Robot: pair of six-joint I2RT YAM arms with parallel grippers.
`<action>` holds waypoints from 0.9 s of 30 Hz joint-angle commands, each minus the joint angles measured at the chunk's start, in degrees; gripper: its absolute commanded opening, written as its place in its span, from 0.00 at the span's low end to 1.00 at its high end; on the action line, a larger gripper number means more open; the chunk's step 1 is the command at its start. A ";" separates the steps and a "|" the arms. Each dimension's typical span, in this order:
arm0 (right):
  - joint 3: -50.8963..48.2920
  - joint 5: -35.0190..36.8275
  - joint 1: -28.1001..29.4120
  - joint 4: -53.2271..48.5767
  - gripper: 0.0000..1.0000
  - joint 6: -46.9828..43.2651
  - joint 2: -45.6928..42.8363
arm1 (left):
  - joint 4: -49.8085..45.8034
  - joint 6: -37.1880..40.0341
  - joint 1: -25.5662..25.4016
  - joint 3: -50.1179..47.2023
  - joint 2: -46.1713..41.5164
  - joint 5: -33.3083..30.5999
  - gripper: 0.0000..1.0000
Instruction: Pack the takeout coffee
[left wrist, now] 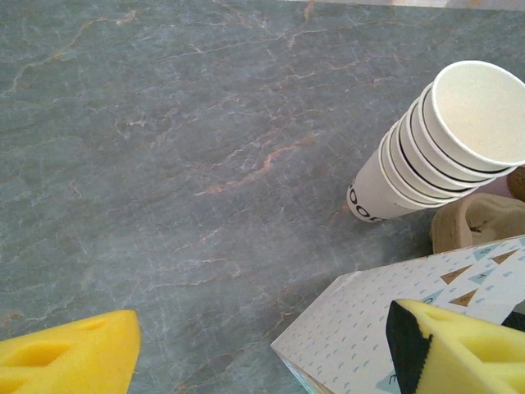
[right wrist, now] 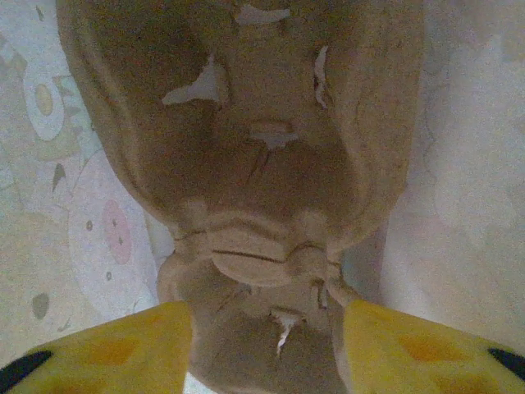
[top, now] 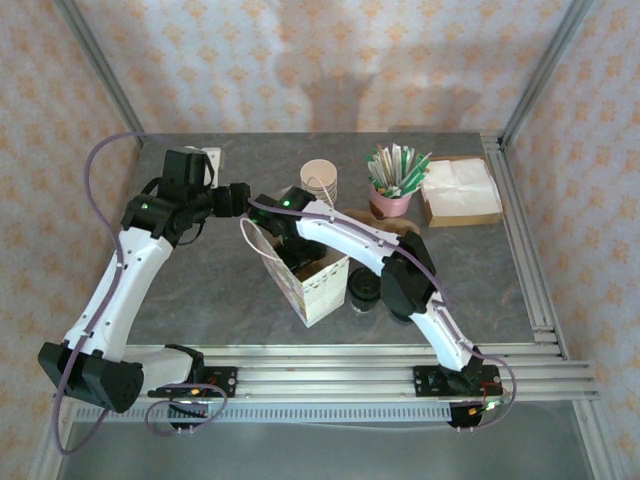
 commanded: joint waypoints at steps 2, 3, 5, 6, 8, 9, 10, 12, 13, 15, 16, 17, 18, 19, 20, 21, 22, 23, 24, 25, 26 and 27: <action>-2.15 0.55 0.59 4.43 0.54 0.76 -1.59 | 0.43 -1.10 -3.21 0.46 -1.40 5.10 0.80; -2.49 0.36 0.59 5.29 0.54 1.00 -2.03 | 0.26 -1.09 -3.35 0.65 -1.43 5.10 0.80; -2.72 0.11 0.59 6.54 0.56 1.40 -2.75 | 0.20 -1.27 -3.54 0.86 -1.45 4.96 0.80; -2.73 -0.01 0.59 7.03 0.57 1.64 -3.06 | 0.15 -1.39 -3.56 1.06 -1.46 4.77 0.80; -3.18 -0.04 0.59 8.04 0.59 1.96 -3.85 | 0.01 -1.59 -3.74 1.38 -1.61 4.50 0.80; -3.77 0.05 0.59 8.59 0.60 2.18 -4.39 | -0.24 -1.68 -3.74 1.73 -1.48 4.42 0.80; -4.02 0.26 0.59 8.94 0.61 2.36 -4.84 | -0.49 -1.79 -3.83 2.02 -1.40 4.22 0.80; -4.82 0.73 0.59 9.82 0.65 2.78 -6.00 | -1.12 -1.92 -3.83 2.61 -1.12 3.73 0.80; -5.20 0.94 0.52 10.24 0.66 2.96 -6.55 | -1.33 -1.97 -3.90 2.87 -1.05 3.60 0.80; -5.98 1.04 0.59 11.46 0.68 3.40 -8.09 | -1.46 -2.21 -4.01 3.09 -0.87 3.62 0.80; -6.41 1.16 0.58 12.07 0.71 3.63 -8.76 | -1.52 -2.31 -4.09 3.19 -0.87 3.84 0.80; -6.84 1.34 0.60 12.77 0.75 3.92 -9.71 | -1.61 -2.41 -4.31 3.30 -0.78 3.78 0.80; -7.31 1.37 0.59 13.55 0.78 4.16 -10.58 | -1.74 -2.39 -4.42 3.51 -0.77 3.79 0.80; -7.72 1.51 0.59 14.18 0.79 4.41 -11.43 | -1.99 -2.41 -4.60 3.71 -0.60 3.69 0.80; -8.24 1.83 0.59 14.92 0.81 4.57 -12.40 | -2.23 -2.41 -4.75 3.92 -0.46 3.54 0.80; -8.57 2.12 0.61 15.55 0.83 4.79 -13.23 | -2.66 -2.20 -4.92 4.17 -0.20 3.53 0.80; -8.72 2.42 0.59 15.83 0.84 4.98 -13.92 | -3.02 -1.98 -5.02 4.36 -0.11 3.37 0.80; -8.81 2.53 0.58 16.07 0.85 5.17 -14.59 | -3.45 -1.87 -5.16 4.59 0.19 2.88 0.80; -8.89 2.74 0.59 16.44 0.85 5.31 -15.18 | -3.76 -1.84 -5.30 4.68 0.32 2.49 0.80; -9.07 2.95 0.59 16.75 0.85 5.56 -15.74 | -3.88 -1.71 -5.36 4.72 0.40 2.16 0.80; -9.16 3.07 0.59 17.05 0.85 5.67 -16.39 | -4.03 -1.63 -5.49 4.68 0.47 1.90 0.80; -9.29 3.31 0.59 17.30 0.85 5.85 -16.92 | -4.03 -1.69 -5.50 4.67 0.47 1.64 0.80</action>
